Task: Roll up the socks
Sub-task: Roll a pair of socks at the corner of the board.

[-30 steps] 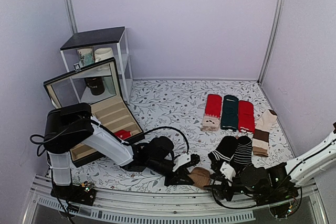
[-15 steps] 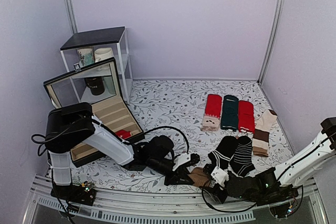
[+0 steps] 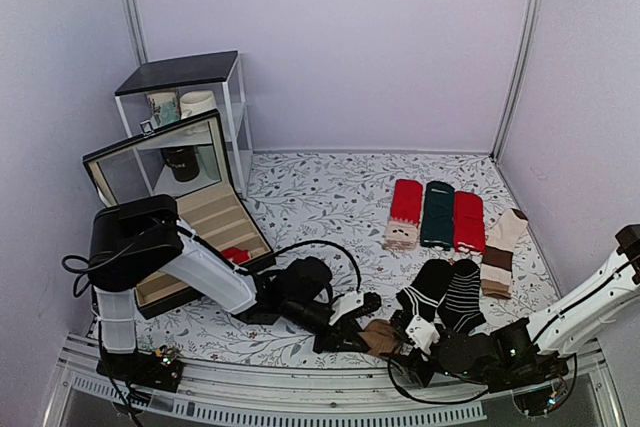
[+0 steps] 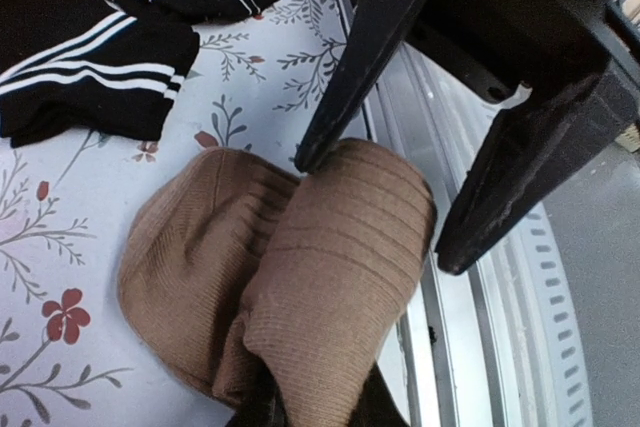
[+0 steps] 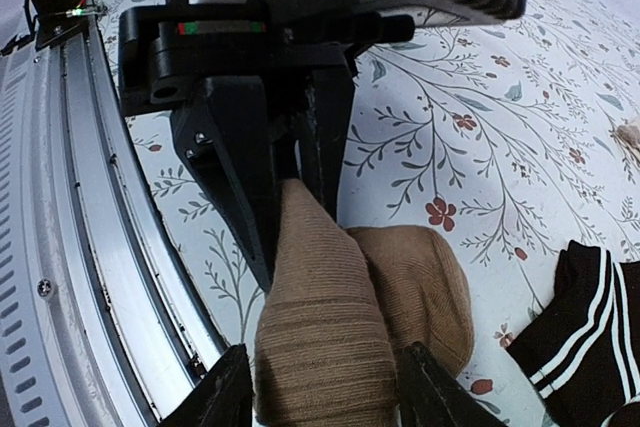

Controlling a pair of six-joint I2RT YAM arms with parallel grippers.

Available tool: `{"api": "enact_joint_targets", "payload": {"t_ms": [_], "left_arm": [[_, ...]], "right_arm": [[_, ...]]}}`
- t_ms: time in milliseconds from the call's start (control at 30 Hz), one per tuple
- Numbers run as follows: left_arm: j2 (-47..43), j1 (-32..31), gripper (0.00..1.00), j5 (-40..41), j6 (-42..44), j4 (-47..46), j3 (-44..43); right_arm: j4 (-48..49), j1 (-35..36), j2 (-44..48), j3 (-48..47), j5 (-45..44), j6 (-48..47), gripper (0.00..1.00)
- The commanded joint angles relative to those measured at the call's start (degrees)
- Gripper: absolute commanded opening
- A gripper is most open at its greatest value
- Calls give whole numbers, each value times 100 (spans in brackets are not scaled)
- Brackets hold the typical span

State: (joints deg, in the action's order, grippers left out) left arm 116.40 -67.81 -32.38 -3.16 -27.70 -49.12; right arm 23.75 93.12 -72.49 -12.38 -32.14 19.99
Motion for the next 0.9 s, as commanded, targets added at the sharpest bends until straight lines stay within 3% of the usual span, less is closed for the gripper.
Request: {"api": "enact_joint_targets", "payload": {"t_ms": [0, 300, 400, 500, 633, 767, 867], "left_arm": [[765, -74, 0, 330, -36, 2271, 432], [810, -70, 0, 294, -57, 2200, 447], [805, -74, 0, 294, -45, 2186, 439], [837, -70, 0, 302, -26, 2190, 447], [729, -79, 0, 386, 7, 1981, 573], [-30, -136, 12, 1019, 63, 1228, 933], [-1095, -262, 14, 1694, 575, 390, 1117]], "right_arm": [[340, -48, 32, 155, 313, -31, 50], [366, -259, -724, -140, 858, 233, 49], [354, -343, -874, -189, 1005, 329, 39], [316, -354, -777, -105, 987, 532, 19], [293, -531, -450, 191, 1127, 892, 15], [295, -750, -233, 509, 1499, 1411, 15], [297, -936, -163, 783, 1992, 1953, 15]]}}
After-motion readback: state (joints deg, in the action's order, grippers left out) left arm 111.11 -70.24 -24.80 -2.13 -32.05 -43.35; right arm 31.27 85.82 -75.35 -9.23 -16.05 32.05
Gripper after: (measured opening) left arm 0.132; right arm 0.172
